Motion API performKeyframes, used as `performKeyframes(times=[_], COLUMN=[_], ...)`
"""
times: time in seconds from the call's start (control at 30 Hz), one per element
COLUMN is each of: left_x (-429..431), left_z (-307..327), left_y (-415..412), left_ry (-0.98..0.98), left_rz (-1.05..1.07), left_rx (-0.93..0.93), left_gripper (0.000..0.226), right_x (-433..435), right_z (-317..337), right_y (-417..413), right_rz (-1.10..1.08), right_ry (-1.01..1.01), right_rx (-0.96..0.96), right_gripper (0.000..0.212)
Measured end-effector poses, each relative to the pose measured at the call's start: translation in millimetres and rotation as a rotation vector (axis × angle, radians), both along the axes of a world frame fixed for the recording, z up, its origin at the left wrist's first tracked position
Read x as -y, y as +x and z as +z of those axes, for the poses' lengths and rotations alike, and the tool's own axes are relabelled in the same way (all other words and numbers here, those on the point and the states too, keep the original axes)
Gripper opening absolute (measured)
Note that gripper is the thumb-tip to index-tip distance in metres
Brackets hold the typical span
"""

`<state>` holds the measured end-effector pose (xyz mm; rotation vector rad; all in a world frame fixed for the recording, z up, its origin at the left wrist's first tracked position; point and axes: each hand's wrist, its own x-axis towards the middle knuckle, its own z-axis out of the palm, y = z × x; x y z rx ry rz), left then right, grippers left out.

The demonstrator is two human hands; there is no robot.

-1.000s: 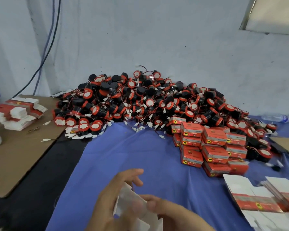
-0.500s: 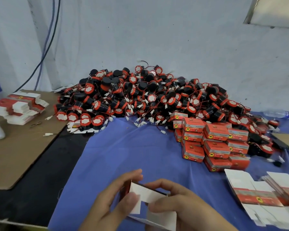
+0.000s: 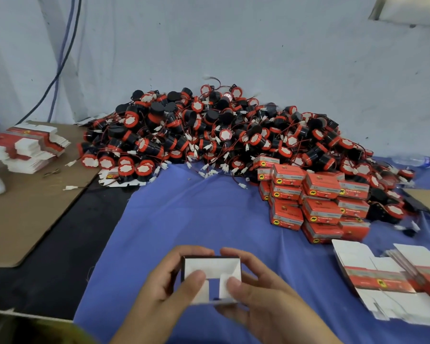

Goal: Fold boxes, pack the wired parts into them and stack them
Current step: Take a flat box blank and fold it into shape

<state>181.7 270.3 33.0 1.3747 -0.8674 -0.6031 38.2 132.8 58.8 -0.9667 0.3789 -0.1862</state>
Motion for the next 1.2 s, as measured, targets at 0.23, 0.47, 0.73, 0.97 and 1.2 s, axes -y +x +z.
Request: performKeyframes(times=[0.23,0.47,0.73,0.97,1.2], left_x=[6,8,7,8,15], left_z=[0,-4,1,0,2], left_y=[-12,-13,-33,-36,-42], left_ry=[0.004,-0.104,-0.093,-0.154,-0.216], left_rz=[0.075,0.182,0.173,0.221,0.314], left_rx=[0.049,-0.115,-0.037,0.074,0.247], left_gripper=[0.027,0.023,0.030,0.027,0.041], right_x=[-7,-15,-27,-36,-42], right_z=[-10,-6,-21,-13,-10], right_y=[1,-1,4,11,19], right_rz=[-0.087,-0.117,-0.390,-0.436,-0.550], right_ry=[-0.392,-0.635,-0.600,-0.525,-0.304], right_rx=[-0.142,-0.040,-0.015,-0.015,-0.047], right_gripper=[0.049,0.048,0.040,0.041,0.056])
